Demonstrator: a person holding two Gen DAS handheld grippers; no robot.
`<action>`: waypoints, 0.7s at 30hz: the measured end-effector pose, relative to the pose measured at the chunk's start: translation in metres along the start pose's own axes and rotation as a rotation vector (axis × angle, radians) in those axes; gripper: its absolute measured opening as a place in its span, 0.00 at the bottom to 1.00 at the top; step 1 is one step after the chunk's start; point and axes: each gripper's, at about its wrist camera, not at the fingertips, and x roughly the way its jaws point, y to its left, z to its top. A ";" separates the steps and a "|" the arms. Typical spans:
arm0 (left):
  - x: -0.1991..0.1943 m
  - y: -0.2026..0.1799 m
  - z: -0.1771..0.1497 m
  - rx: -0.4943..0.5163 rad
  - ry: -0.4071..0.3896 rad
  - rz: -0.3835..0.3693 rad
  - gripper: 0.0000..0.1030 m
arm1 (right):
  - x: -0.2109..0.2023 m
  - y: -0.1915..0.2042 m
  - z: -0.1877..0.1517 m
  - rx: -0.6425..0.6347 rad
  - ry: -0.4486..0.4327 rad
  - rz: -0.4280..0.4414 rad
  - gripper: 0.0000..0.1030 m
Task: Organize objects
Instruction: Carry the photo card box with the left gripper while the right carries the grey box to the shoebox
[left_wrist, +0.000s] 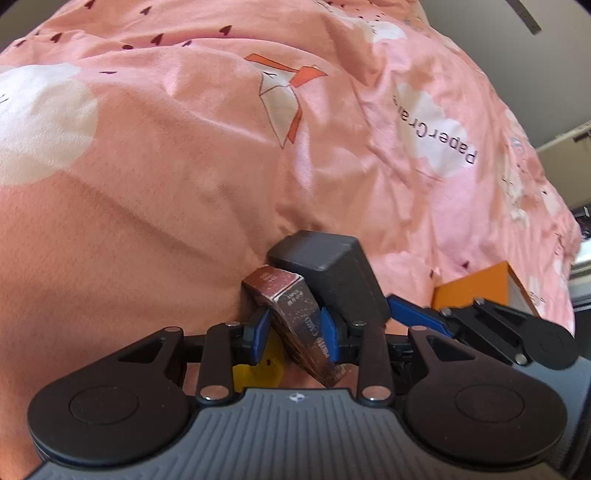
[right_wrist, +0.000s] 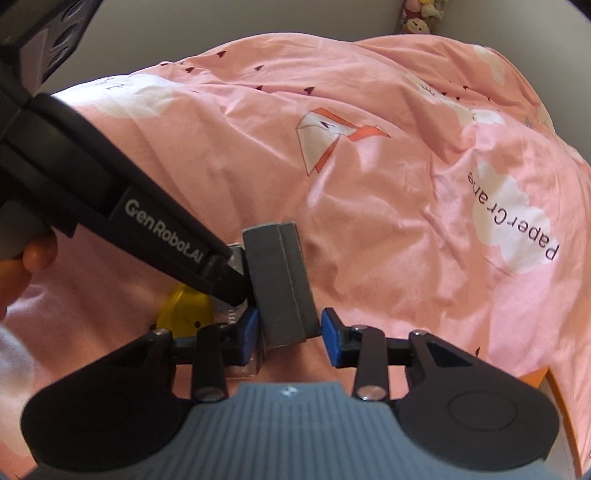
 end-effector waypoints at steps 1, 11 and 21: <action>0.002 -0.002 -0.001 -0.013 -0.011 0.009 0.42 | 0.000 -0.004 -0.001 0.041 0.010 0.008 0.37; 0.021 -0.019 -0.014 -0.055 -0.103 0.138 0.45 | -0.006 -0.018 -0.021 0.332 0.023 0.038 0.35; -0.020 -0.027 -0.033 0.042 -0.180 0.016 0.24 | -0.073 -0.022 -0.047 0.480 -0.177 -0.023 0.33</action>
